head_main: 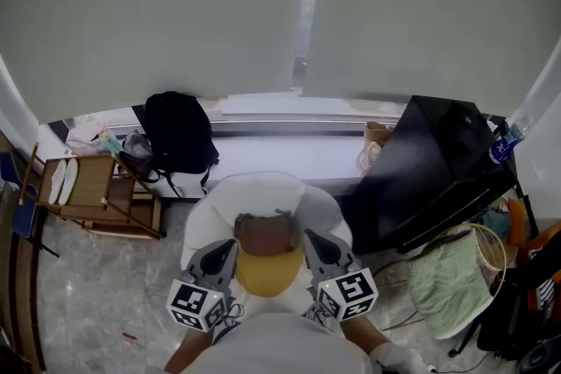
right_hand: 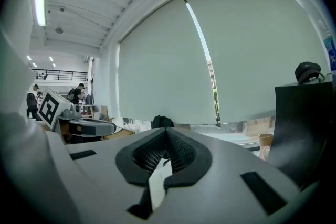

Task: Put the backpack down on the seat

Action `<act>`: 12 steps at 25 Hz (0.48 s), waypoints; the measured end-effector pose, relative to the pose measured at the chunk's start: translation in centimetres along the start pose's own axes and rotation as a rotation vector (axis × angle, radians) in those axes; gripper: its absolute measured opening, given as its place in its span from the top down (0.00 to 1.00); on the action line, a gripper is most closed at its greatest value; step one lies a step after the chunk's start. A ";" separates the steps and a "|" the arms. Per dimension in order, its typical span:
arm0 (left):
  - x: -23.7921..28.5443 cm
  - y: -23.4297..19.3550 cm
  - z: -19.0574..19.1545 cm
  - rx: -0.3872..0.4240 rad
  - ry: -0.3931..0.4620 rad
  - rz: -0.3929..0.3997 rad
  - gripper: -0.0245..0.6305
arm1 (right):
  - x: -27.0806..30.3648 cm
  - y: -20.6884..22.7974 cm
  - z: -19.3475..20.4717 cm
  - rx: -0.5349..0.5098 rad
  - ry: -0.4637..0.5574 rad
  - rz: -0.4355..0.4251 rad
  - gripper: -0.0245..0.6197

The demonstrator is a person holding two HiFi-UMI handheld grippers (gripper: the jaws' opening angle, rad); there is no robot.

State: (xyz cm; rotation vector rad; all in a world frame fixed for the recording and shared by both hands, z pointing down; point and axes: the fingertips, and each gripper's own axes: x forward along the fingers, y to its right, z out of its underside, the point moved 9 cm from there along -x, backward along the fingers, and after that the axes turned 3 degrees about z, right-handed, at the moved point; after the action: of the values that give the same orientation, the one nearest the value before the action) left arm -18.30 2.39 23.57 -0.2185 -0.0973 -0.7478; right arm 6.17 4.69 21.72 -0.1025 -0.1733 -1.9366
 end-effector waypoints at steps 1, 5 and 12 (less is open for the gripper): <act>0.0 0.0 0.0 0.001 0.001 0.003 0.91 | 0.0 0.0 -0.1 -0.005 -0.003 0.003 0.92; 0.2 -0.1 -0.3 0.009 -0.001 0.013 0.91 | 0.1 -0.1 -0.2 -0.013 -0.017 0.015 0.92; 0.6 -0.3 -0.2 0.006 0.003 0.024 0.91 | 0.0 0.0 -0.3 -0.013 -0.019 0.034 0.92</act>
State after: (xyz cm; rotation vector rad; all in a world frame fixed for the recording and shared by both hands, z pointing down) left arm -18.05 1.78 23.54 -0.2123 -0.0938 -0.7239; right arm 6.17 4.67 21.43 -0.1319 -0.1701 -1.9031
